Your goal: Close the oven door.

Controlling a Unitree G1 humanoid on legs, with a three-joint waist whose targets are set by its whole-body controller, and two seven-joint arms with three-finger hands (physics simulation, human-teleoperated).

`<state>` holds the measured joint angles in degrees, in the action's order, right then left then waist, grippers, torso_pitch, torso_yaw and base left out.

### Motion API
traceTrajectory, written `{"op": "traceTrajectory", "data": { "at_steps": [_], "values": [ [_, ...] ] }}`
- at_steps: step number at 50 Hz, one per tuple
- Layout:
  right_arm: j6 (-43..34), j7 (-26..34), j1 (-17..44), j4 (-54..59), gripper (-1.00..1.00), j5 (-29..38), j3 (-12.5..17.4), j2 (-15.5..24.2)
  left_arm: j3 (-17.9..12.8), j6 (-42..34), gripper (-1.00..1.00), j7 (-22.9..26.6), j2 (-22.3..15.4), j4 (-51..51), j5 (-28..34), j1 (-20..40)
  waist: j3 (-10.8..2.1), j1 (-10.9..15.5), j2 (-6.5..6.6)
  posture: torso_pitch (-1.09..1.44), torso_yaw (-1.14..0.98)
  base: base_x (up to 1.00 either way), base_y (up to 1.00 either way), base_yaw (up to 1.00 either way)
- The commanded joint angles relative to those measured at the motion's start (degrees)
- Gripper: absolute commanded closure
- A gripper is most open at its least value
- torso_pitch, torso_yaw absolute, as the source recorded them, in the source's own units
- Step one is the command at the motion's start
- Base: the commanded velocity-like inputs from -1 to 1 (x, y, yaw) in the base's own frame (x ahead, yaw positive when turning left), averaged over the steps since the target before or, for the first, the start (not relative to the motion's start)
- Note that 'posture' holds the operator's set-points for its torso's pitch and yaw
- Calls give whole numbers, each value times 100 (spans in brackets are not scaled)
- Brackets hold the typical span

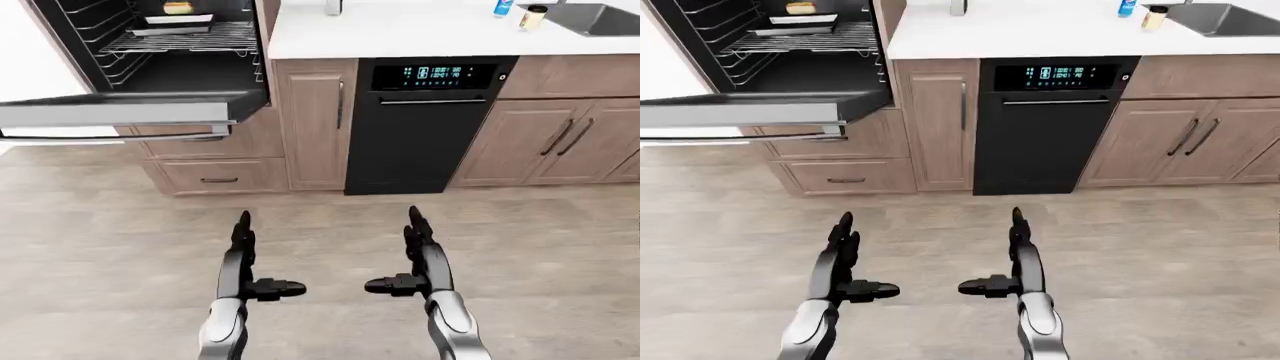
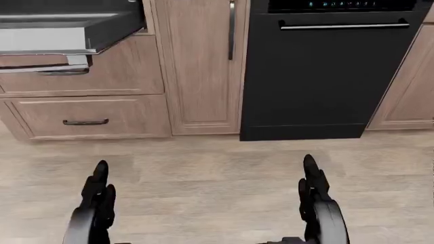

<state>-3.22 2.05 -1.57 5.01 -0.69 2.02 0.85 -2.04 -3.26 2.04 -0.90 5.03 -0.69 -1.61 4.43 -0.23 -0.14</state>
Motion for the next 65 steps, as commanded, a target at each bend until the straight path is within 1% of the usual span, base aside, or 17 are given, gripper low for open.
{"op": "traceTrajectory", "data": {
  "at_steps": [1, 3, 4, 5, 7, 8, 20, 25, 27, 30, 32, 35, 40, 42, 45, 48, 65],
  "values": [
    [346, 1, 173, -486, -100, -34, 15, 19, -57, 358, -100, 13, -9, -458, -119, 185, -5, -12, -45, 0, 0, 0, 0, 0],
    [349, -4, 170, -495, -100, -29, 14, 20, -59, 361, -100, 15, -17, -454, -126, 187, -354, 43, -6, 0, 0, 0, 0, 0],
    [349, 0, 165, -511, -100, -31, 12, 19, -58, 357, -100, 15, -21, -457, -127, 189, -299, 43, -8, 0, 0, 0, 0, 0],
    [344, 18, 157, -537, -100, -63, 12, 13, -54, 357, -100, 18, -31, -458, -111, 188, -96, 39, -34, 0, 0, 0, 0, 0],
    [358, 3, 183, -511, -100, -107, 43, 13, -77, 367, -100, 45, -51, -471, -115, 177, -395, 41, -39, 0, 0, 0, 0, 0],
    [353, -3, 177, -525, -100, -109, 39, 13, -98, 380, -100, 44, -36, -480, -166, 175, -430, 41, -39, 0, 0, 0, 0, 0],
    [620, -59, 307, -372, -100, 13, 393, 240, -562, 1154, -100, 220, -333, 69, -103, 197, -491, 45, -10, 0, 0, 0, 0, 0],
    [1185, 37, 383, 510, -100, -445, 790, 355, -807, 2221, -100, 465, -450, 636, -386, 176, -511, 40, -18, 0, 0, 0, 0, 0],
    [1749, -158, 433, 1178, -100, -79, 775, 468, -948, 3038, -100, 417, -498, 1273, -428, 288, -498, 39, -28, 0, 0, 0, 0, 0],
    [2289, 99, 486, 1874, -100, -393, 862, 545, -1010, 3254, -100, 521, -533, 1822, -743, 267, -496, 37, -29, 0, 0, 0, 0, 0],
    [2806, 209, 598, 2740, -100, -401, 918, 676, -965, 3575, -100, 529, -742, 2618, -296, 310, -464, 31, -19, 0, 0, 0, 0, 0],
    [3250, 349, 692, 3627, -100, -534, 953, 799, -1188, 3882, -100, 645, -776, 3643, -950, 545, -445, 24, 1, 0, 0, 0, 0, 0],
    [4641, 674, 1219, 6049, -100, -819, 1071, 1098, -1100, 5301, -100, 842, -1073, 6188, -995, 1039, -389, 6, 7, 0, 0, 0, 0, 0],
    [4981, 795, 1253, 6529, -100, -949, 1059, 1182, -1076, 5347, -100, 1031, -1093, 6440, -1195, 1032, -401, -13, 3, 0, 0, 0, 0, 0],
    [5068, 975, 1253, 6815, -100, -1262, 1137, 1216, -1373, 5318, -100, 1966, -957, 6740, -2166, 1084, -386, 2, -11, 0, 0, 0, 0, 0],
    [5141, 999, 1214, 6963, -100, -1367, 1110, 1219, -1192, 5660, -100, 1743, -984, 7096, -1992, 1012, -357, 2, -24, 0, 0, 0, 0, 0],
    [5315, 890, 797, 7332, -100, -1142, 1202, 1101, -1404, 6019, -100, 1561, -884, 7380, -1782, 633, -318, -2, -46, 0, 0, 0, 0, 0]
  ]
}}
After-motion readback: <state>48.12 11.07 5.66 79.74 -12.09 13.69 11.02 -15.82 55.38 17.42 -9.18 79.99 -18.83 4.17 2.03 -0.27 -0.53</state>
